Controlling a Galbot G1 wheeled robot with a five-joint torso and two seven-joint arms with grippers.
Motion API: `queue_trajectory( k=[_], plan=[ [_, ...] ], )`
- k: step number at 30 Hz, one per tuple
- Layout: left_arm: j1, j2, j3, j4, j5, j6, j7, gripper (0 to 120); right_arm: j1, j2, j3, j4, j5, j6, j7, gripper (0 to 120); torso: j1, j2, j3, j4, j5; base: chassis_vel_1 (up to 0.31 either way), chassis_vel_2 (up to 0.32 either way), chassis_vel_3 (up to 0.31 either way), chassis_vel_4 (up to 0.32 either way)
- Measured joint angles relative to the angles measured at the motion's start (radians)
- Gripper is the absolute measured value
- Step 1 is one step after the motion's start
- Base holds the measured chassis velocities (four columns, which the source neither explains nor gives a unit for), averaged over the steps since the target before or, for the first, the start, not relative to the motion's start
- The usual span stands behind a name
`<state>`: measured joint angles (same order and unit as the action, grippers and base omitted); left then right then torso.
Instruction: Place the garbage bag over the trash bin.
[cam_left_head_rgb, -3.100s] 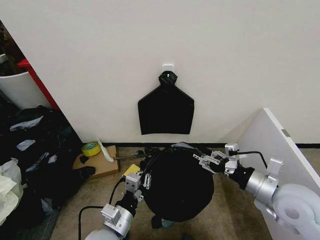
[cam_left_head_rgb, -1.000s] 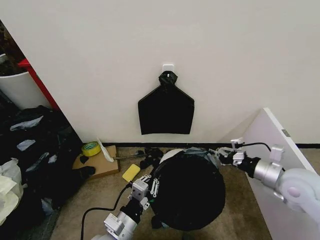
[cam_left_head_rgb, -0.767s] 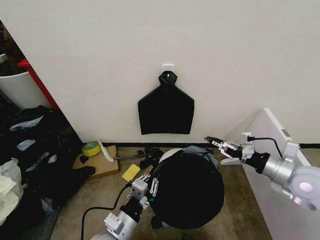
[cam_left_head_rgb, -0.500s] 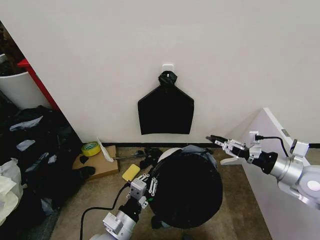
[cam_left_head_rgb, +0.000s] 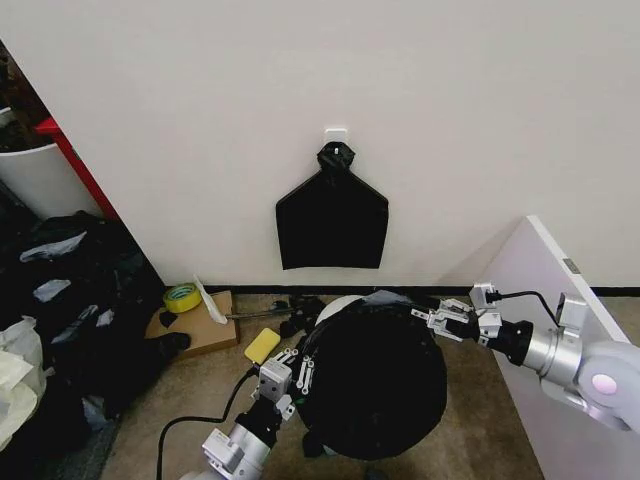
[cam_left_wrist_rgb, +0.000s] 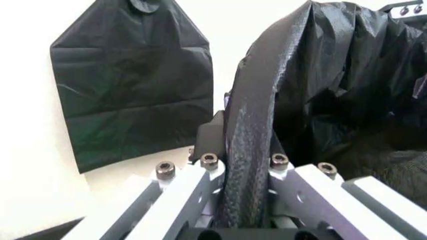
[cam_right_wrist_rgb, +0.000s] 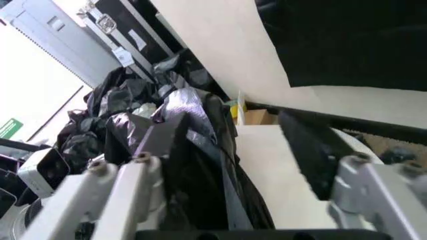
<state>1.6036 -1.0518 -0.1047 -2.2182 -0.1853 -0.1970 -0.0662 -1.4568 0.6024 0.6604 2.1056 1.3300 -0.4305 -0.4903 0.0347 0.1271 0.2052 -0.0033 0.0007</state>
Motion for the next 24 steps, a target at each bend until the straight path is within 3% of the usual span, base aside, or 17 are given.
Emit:
queue_trajectory(
  k=[12,24],
  plan=[
    [-0.002,0.009,0.005,-0.003,0.002,0.000,0.000,4,0.009,-0.011,-0.017,-0.011,-0.037,-0.009,-0.014,1,0.000,0.000,0.000,0.0000,0.0000,0.000,0.000,0.000,0.000],
    [-0.004,0.008,0.006,-0.004,0.002,-0.009,0.008,4,0.032,-0.024,-0.042,-0.026,-0.054,0.000,-0.017,0,0.000,0.000,0.000,0.0000,0.0000,0.000,0.000,0.000,0.000]
  ],
)
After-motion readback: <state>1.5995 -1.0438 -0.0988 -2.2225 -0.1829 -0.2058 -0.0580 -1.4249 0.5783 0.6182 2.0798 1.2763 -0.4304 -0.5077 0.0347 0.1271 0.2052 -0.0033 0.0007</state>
